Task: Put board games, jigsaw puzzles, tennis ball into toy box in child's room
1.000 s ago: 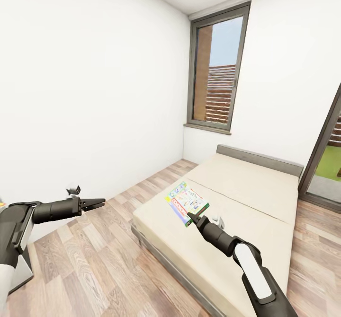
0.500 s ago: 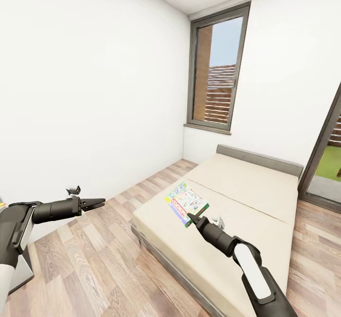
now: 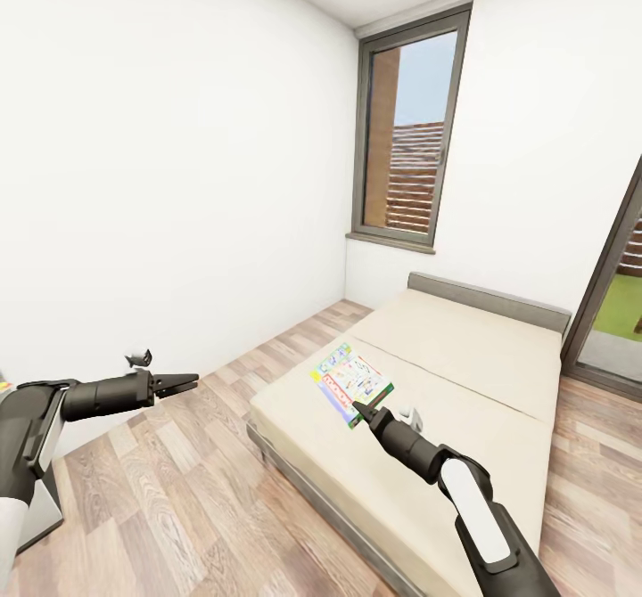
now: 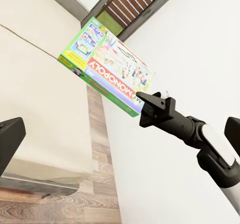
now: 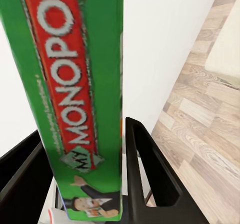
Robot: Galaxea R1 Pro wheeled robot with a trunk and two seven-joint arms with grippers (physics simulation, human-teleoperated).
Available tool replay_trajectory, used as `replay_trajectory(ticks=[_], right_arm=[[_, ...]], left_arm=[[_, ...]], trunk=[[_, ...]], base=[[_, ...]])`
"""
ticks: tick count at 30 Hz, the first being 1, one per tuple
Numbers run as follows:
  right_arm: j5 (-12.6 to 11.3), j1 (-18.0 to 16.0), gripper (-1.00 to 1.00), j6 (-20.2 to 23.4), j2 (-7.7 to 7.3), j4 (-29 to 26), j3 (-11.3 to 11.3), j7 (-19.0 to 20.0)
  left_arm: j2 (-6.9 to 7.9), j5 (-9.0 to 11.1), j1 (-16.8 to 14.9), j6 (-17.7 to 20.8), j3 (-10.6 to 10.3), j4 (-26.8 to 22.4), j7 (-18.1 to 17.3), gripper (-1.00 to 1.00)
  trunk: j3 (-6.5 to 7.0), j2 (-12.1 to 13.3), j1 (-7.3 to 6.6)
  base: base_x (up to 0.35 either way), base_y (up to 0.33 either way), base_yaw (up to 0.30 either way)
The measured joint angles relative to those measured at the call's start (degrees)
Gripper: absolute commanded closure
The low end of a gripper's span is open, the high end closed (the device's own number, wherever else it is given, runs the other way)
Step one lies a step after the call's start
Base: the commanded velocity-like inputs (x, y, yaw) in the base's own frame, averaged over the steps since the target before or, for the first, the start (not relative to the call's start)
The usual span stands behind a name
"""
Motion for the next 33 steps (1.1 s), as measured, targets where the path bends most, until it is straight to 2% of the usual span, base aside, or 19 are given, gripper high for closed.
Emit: replay_trajectory(ticks=[10, 26, 33], right_arm=[[0.04, 0.00, 1.00, 0.00, 0.01, -0.02, 0.00, -0.04], [0.18, 0.00, 1.00, -0.01, 0.01, -0.01, 0.00, -0.05], [0.24, 0.00, 1.00, -0.01, 0.02, 0.00, 0.00, -0.05]], left_arm=[[0.04, 0.09, 0.00, -0.24, 0.06, 0.00, -0.18, -1.00], [0.01, 0.07, 0.00, -0.18, 0.06, 0.00, -0.10, -1.00], [0.01, -0.01, 0.00, -0.18, 0.06, 0.02, -0.02, -1.00]], trunk=[[0.00, 0.00, 0.00], [0.00, -0.01, 0.00], [0.00, 0.00, -0.02]], base=[[0.000, 0.000, 0.051], [0.002, -0.002, 0.272], [0.125, -0.097, 0.282]])
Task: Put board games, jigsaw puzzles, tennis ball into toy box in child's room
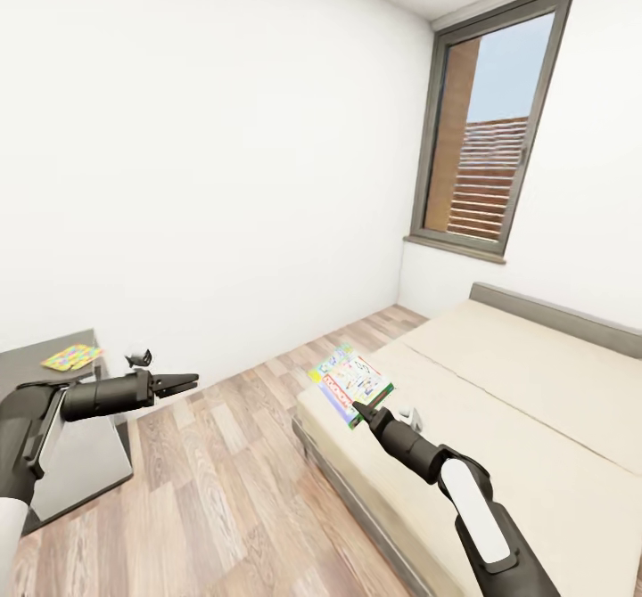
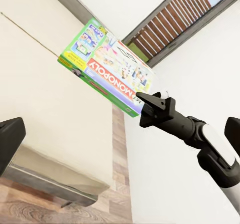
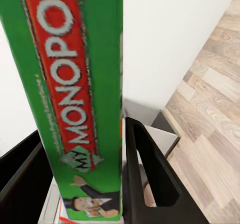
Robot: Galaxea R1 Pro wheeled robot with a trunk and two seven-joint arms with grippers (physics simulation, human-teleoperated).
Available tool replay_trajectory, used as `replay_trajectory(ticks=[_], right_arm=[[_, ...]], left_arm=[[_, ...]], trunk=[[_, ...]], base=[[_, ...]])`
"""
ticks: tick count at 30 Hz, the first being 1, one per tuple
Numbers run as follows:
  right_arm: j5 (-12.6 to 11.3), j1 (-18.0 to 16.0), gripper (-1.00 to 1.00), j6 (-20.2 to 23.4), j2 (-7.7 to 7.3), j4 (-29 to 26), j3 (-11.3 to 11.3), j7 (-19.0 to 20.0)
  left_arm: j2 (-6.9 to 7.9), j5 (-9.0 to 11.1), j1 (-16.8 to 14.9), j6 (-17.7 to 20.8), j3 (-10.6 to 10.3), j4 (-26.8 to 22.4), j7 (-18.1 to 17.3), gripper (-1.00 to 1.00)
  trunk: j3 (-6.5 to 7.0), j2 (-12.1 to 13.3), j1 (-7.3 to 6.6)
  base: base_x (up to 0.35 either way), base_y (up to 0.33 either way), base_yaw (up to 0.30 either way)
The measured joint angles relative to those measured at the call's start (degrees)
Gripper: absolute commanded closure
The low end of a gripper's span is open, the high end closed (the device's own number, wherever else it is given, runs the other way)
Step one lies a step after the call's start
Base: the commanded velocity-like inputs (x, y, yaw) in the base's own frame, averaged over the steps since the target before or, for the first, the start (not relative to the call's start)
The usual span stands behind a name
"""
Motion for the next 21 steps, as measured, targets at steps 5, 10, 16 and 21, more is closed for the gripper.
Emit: replay_trajectory(ticks=[5, 10, 16, 21], right_arm=[[0.02, 0.00, 1.00, -0.01, -0.01, 0.00, 0.00, 0.00], [0.00, 0.00, 1.00, -0.01, -0.02, 0.00, 0.00, -0.02], [0.16, 0.01, 1.00, -0.02, 0.04, 0.88, -0.05, -0.09], [0.05, 0.00, 1.00, -0.01, 0.06, 1.86, -0.08, -0.09]], left_arm=[[0.00, 0.03, 0.00, 0.00, 0.00, 0.05, 0.02, -1.00], [0.00, 0.00, 0.00, 0.06, 0.00, 0.07, -0.01, -1.00], [0.00, -0.02, 0.00, 0.09, 0.00, 0.07, 0.02, -1.00], [0.00, 0.00, 0.00, 0.09, 0.00, 0.07, 0.09, -1.00]], trunk=[[0.04, 0.00, 0.01], [0.12, 0.00, 0.00], [0.24, 0.00, -0.01], [0.34, 0.00, 0.01]], base=[[0.054, -0.039, 0.282], [0.083, -0.004, 0.282], [0.257, 0.000, 0.282], [0.072, 0.000, 0.282]])
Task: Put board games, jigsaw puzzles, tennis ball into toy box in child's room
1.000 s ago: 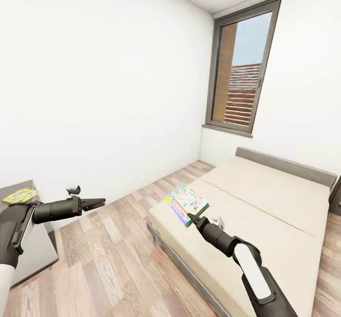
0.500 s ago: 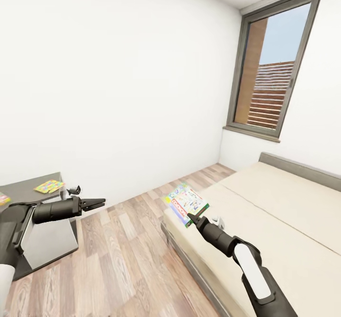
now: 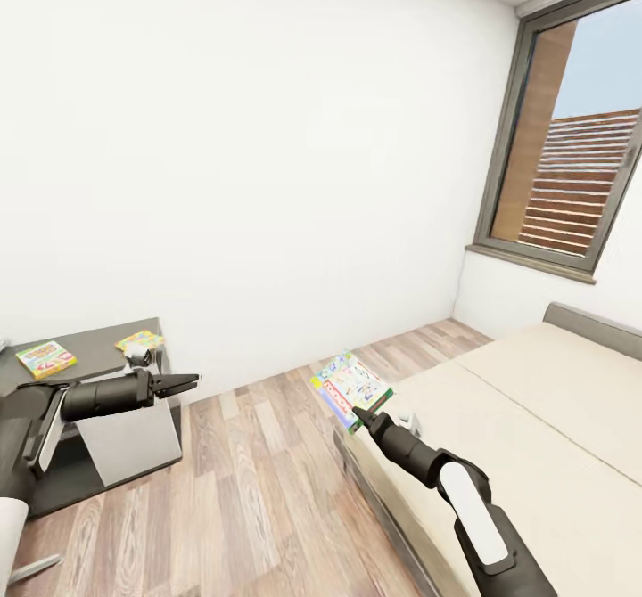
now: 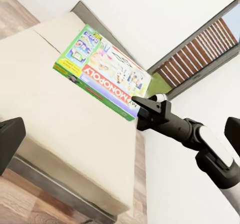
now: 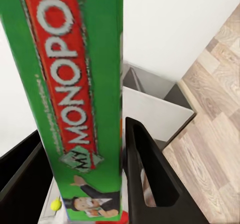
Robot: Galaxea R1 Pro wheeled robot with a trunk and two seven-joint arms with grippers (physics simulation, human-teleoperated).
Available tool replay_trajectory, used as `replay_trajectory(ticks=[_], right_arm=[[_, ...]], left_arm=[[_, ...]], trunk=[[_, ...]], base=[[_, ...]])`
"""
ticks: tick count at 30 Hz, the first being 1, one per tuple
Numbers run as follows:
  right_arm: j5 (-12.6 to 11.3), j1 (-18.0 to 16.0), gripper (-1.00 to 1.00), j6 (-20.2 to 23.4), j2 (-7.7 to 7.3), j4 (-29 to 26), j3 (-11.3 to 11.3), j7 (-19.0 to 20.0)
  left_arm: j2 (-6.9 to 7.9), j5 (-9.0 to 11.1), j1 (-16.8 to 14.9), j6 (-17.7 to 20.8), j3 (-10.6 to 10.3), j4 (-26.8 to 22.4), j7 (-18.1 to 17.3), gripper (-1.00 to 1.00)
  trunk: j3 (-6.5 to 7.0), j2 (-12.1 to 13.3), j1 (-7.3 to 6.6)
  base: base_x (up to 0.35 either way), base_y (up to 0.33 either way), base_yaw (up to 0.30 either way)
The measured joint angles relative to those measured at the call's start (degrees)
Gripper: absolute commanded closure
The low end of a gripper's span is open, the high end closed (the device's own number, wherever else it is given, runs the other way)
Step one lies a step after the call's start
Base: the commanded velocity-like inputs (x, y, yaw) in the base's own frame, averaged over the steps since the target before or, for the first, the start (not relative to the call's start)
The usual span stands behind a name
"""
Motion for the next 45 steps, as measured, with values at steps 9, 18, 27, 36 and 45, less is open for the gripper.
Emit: replay_trajectory(ticks=[9, 18, 27, 36, 45], right_arm=[[2.69, 0.00, 1.00, 0.00, 0.03, 0.17, -0.07, -0.08], [3.94, 0.00, 1.00, 0.00, 0.08, 0.17, -0.09, -0.08], [3.91, 0.00, 1.00, 0.00, 0.09, 0.17, -0.09, -0.08], [3.91, 0.00, 1.00, 0.00, 0.09, 0.17, -0.09, -0.08], [3.93, 0.00, 1.00, 0.00, 0.05, 0.16, -0.09, -0.08]], left_arm=[[0.00, -0.01, 0.00, 0.00, 0.00, 0.00, 0.02, -1.00], [-0.01, 0.00, 0.00, 0.00, 0.00, 0.00, 0.02, -1.00], [0.00, 0.00, 0.00, 0.00, 0.00, 0.00, 0.02, -1.00], [0.00, 0.01, 0.00, 0.00, 0.00, 0.00, 0.02, -1.00], [-0.09, 0.06, 0.00, -0.04, 0.00, 0.00, 0.09, -1.00]], trunk=[[0.18, 0.01, 0.00], [0.36, 0.01, 0.00], [0.54, 0.01, 0.00], [0.72, 0.01, 0.00], [0.90, 0.01, 0.00]], base=[[0.005, 0.000, 0.282], [0.000, 0.000, 0.282], [0.000, 0.000, 0.282], [0.000, 0.000, 0.282], [0.000, 0.000, 0.282]])
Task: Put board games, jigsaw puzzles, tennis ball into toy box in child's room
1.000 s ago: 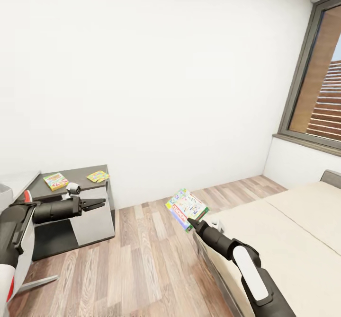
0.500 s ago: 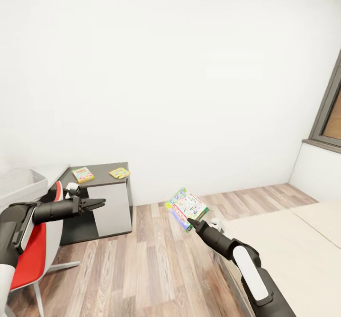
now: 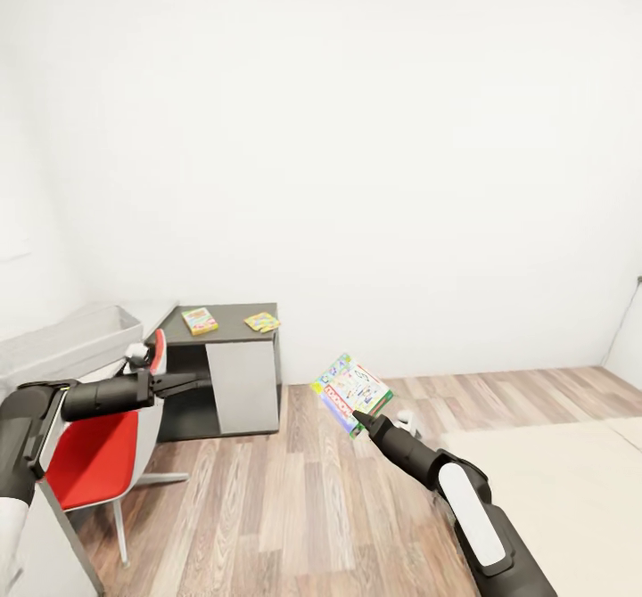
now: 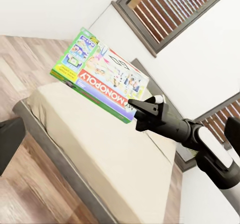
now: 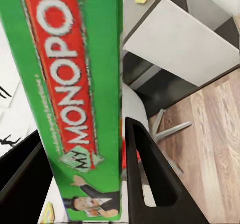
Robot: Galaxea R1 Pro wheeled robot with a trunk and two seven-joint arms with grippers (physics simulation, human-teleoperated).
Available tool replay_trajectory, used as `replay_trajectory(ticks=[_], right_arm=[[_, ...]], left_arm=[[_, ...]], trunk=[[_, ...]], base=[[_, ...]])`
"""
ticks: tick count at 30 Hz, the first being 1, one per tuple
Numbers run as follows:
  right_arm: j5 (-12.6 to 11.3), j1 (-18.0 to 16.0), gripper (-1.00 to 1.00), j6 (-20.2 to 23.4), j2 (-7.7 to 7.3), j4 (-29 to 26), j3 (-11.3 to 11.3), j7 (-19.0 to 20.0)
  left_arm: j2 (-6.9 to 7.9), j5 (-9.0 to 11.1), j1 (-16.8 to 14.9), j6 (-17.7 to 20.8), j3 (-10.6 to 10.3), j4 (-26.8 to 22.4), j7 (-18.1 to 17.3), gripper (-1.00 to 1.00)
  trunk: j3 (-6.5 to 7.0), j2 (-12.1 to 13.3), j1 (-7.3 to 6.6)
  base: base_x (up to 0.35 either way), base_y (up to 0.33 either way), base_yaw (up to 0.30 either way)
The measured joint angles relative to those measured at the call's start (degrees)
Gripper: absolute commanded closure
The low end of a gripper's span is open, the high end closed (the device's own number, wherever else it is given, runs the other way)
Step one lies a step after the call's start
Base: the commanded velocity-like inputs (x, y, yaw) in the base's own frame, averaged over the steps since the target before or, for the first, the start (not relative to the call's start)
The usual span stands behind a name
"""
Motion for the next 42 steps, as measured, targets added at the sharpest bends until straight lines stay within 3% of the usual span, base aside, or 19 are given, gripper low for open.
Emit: replay_trajectory(ticks=[42], right_arm=[[0.07, 0.00, 1.00, 0.00, -0.05, 0.01, -0.09, 0.09]], left_arm=[[0.08, 0.11, 0.00, -0.09, 0.00, -0.10, -0.43, -1.00]], trunk=[[0.84, 0.00, 0.00]], base=[[0.000, 0.000, 0.282]])
